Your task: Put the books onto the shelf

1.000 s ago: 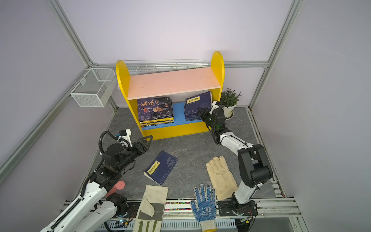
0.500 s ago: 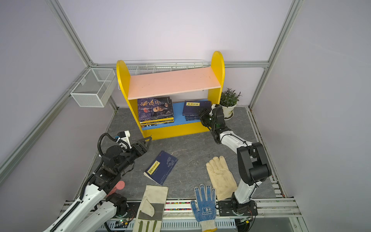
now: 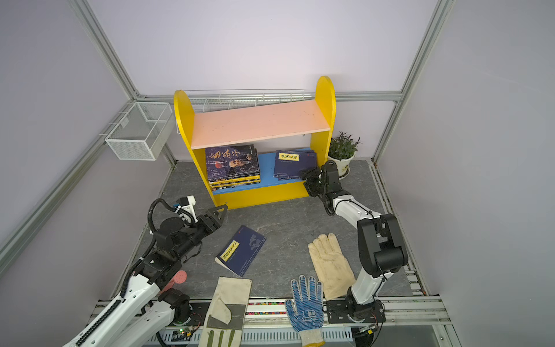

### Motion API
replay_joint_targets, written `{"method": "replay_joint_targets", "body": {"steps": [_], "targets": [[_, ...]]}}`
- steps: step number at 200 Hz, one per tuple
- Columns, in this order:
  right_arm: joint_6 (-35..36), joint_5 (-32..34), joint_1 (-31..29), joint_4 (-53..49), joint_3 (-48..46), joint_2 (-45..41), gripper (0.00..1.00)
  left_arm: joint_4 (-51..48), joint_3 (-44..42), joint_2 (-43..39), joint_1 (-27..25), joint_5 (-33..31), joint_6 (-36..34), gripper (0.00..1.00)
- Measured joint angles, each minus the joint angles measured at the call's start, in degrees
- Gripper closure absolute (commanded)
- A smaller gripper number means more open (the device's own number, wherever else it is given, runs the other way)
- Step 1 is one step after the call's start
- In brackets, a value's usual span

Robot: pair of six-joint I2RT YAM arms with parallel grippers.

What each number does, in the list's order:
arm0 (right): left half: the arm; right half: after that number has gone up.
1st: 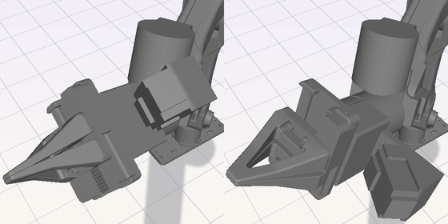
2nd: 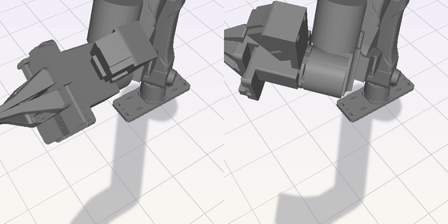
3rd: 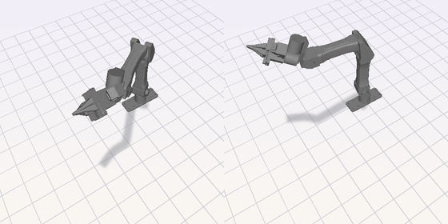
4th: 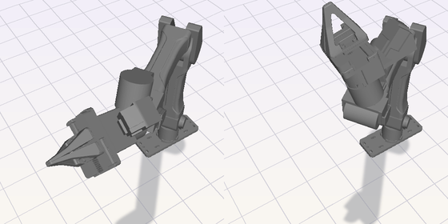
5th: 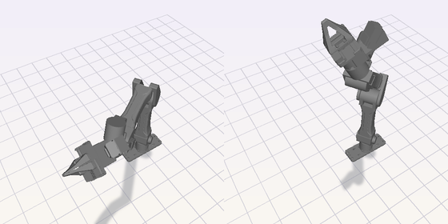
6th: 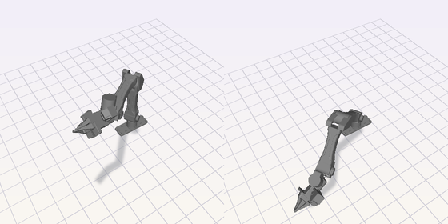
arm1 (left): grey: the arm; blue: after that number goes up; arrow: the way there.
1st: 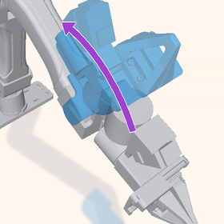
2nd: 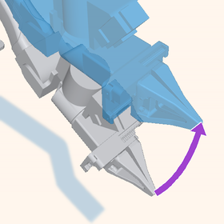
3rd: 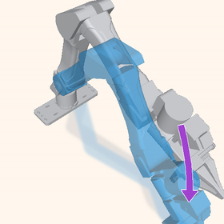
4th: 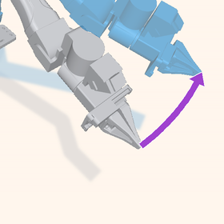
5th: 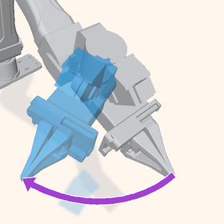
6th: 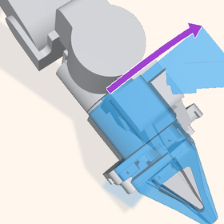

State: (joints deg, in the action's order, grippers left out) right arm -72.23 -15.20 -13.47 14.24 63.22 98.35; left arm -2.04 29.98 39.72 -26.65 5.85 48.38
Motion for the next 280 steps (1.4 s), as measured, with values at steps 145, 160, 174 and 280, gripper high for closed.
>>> {"method": "replay_joint_targets", "body": {"steps": [145,160,174,280], "targets": [[20.28,5.07,-7.26,-18.12,8.28,-2.8,0.86,-0.5,-0.15,2.36,0.0,-2.34,1.14,0.27],[20.94,4.79,-7.23,-18.56,10.16,-0.63,0.86,-1.01,-0.15,2.36,0.0,-2.78,1.38,0.27],[21.38,4.66,-7.23,-18.99,11.15,0.87,0.86,-1.62,-0.15,2.38,0.0,-3.23,1.73,0.27],[22.36,5.53,-5.86,-20.76,14.1,3.96,0.83,-3.5,-0.37,1.01,0.0,-5.51,2.67,0.27]]}}
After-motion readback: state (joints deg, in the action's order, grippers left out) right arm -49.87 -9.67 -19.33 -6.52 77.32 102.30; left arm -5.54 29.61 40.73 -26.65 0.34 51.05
